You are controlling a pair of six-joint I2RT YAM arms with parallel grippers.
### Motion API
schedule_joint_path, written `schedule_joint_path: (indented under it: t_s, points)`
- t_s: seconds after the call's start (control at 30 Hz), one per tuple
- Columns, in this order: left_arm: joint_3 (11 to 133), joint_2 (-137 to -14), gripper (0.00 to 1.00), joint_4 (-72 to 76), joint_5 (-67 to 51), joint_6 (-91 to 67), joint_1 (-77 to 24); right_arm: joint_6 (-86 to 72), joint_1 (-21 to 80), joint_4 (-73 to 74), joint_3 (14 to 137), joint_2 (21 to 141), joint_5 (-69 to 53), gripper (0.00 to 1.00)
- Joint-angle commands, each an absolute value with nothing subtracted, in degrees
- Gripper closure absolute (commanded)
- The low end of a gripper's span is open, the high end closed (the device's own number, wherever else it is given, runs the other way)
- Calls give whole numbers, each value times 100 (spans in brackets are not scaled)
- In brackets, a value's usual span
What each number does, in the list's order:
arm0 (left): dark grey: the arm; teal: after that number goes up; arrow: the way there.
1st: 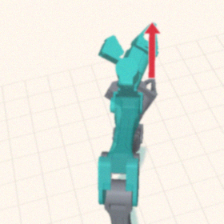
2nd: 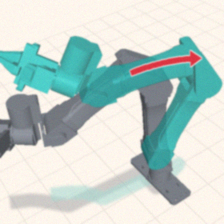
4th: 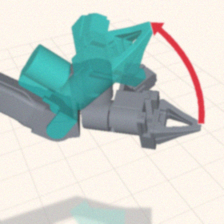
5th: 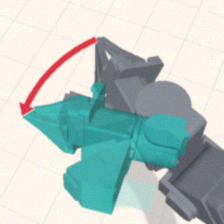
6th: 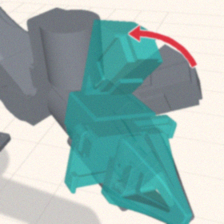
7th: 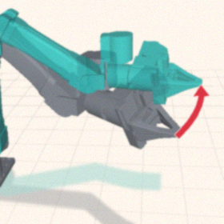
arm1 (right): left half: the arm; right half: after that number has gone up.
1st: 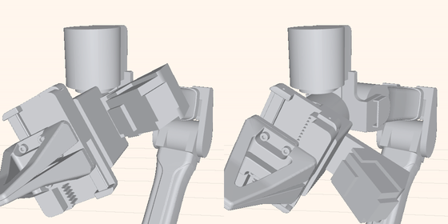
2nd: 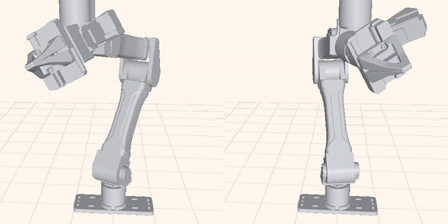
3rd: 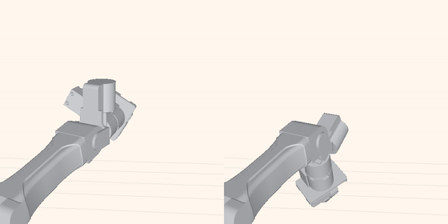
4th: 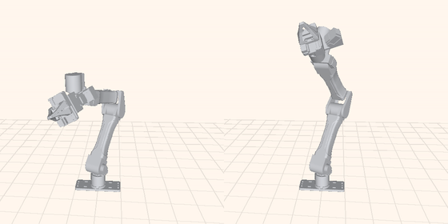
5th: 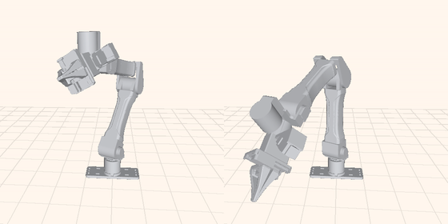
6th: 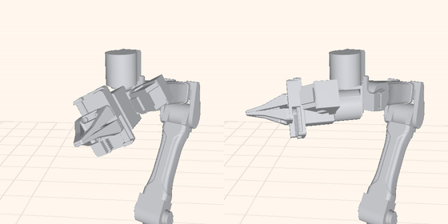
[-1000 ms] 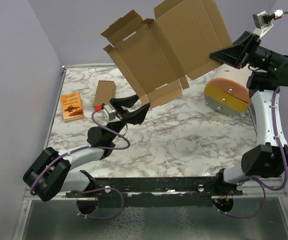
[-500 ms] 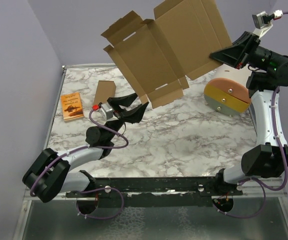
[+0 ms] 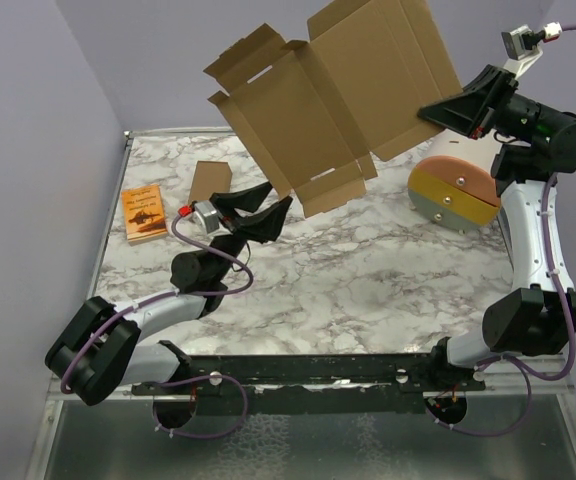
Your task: Fold the paper box
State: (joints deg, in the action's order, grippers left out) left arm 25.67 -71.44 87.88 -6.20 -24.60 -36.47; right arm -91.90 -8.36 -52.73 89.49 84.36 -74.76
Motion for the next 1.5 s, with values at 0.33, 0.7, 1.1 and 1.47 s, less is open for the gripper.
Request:
schedule_joint_path:
  t_s: [0.33,0.7,1.1,1.47]
  points:
    - [2815,-7133,49,10213,-125,-3447,-3621,-9231,-861,-5445,8891,8386,-7328,99]
    - [2978,-7251,59,10213,-70,-3846,-3623,-9272,-861,-5494,8834,8403,-7312,99]
    - [2909,-7284,88,10213,92,-3964,-3623,-9283,-861,-5520,8760,8395,-7290,99]
    - [2700,-7236,78,10213,222,-3914,-3619,-9159,-861,-5440,8645,8375,-7240,99]
